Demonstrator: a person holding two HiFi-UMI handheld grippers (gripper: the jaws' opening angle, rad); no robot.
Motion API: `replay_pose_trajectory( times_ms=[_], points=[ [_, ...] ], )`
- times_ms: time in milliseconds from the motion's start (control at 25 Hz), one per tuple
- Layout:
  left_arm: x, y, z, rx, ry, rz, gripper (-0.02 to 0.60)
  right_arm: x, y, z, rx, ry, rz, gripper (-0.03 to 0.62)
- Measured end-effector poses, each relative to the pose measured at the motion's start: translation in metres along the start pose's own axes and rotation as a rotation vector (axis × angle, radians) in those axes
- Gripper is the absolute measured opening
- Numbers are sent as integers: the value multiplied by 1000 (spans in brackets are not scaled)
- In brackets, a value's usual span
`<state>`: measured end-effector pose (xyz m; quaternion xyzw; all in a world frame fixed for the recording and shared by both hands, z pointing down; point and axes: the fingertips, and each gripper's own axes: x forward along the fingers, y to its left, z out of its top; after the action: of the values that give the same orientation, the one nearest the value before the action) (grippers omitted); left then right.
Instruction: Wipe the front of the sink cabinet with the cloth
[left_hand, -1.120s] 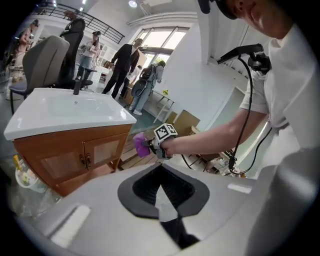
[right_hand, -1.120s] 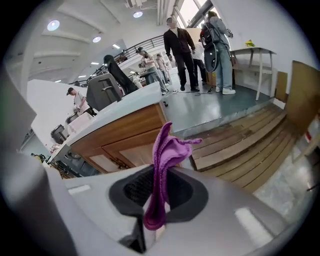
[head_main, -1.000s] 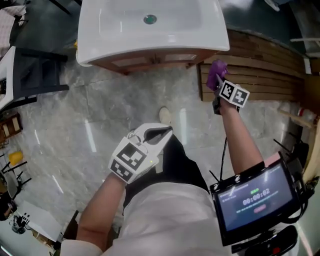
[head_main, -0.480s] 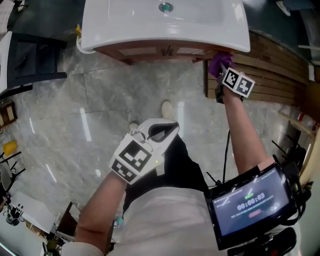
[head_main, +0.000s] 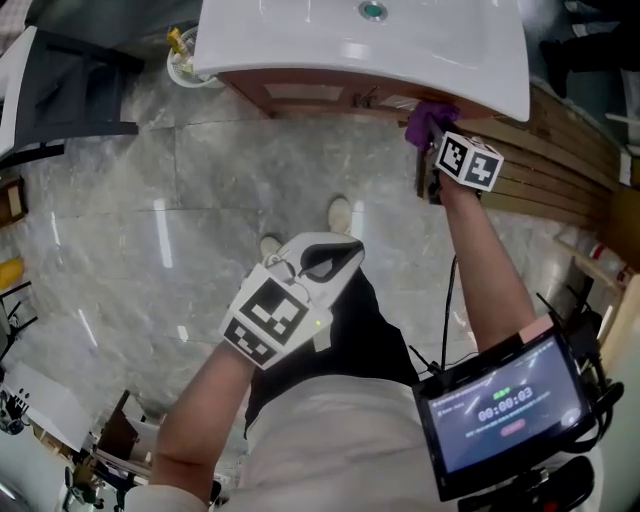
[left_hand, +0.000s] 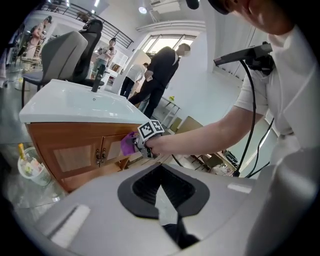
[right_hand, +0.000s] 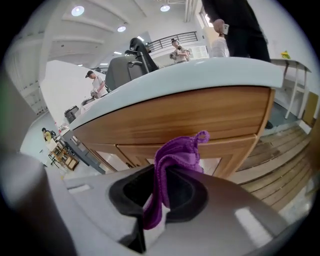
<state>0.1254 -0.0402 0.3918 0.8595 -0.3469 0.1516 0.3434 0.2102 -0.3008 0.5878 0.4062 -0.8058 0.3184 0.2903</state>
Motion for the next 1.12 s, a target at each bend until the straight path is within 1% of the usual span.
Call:
replay_pose_trajectory(
  times_ms=[320,720,1120],
  points=[
    [-28,21,-9,-16,-22,33,8,29,70,-3,-72,36,78,55],
    [-61,33,-17,-40,-44,59,8,61,164,-4,-156,76,188,55],
    [-96,55,-30,-71,-76,103,8,100,259,-11,-243,112,295,55]
  ],
)
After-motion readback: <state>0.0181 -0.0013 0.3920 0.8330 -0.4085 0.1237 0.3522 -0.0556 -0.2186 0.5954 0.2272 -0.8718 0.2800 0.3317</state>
